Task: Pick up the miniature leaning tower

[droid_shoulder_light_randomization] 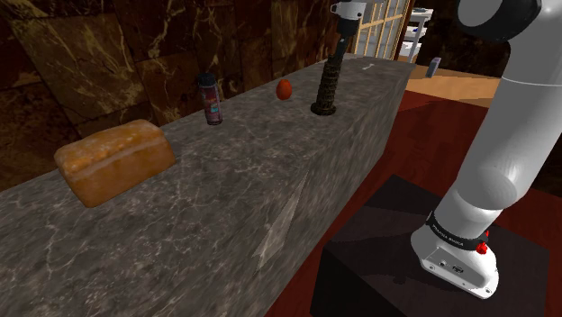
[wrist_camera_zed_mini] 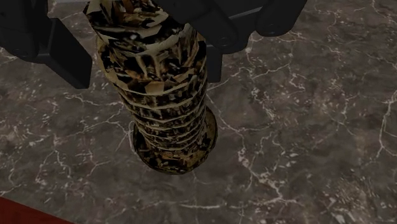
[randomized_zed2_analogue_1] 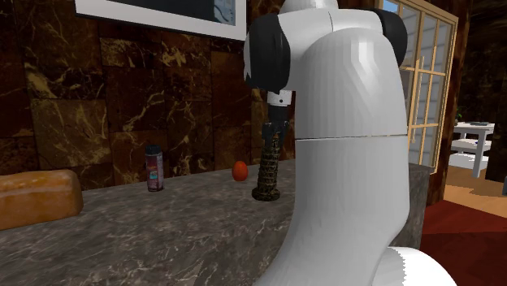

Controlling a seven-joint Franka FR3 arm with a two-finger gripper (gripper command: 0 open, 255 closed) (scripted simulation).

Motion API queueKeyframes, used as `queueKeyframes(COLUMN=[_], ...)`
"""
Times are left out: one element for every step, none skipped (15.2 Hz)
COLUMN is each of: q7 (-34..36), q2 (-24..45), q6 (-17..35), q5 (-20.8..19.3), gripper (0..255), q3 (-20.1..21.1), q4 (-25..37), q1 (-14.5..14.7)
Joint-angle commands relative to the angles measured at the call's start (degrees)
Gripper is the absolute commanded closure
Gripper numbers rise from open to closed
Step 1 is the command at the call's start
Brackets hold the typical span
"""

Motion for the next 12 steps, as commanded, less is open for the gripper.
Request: queueKeyframes(q7=[0.0,0.0,0.0,0.0,0.0,0.0,0.1,0.1,0.1,0.2,0.2,0.2], q2=[0.1,0.1,0.0,0.1,0.0,0.1,0.2,0.3,0.4,0.5,0.7,0.9], q6=[0.0,0.1,0.1,0.1,0.1,-0.7,-1.5,-2.3,-3.1,-4.0,-4.8,-5.6], q5=[0.0,0.0,0.0,0.0,0.0,0.0,0.0,0.0,0.0,0.1,0.1,0.2], gripper=[255,255,255,255,255,255,255,255,255,255,255,255], q3=[0.0,0.0,0.0,0.0,0.0,0.0,0.0,-0.1,-0.1,-0.1,-0.1,-0.1], q4=[-0.1,-0.2,-0.2,-0.1,-0.2,0.7,1.5,2.5,3.4,4.3,5.3,6.3], q1=[0.0,0.0,0.0,0.0,0.0,0.0,-0.1,-0.1,-0.2,-0.2,-0.3,-0.3])
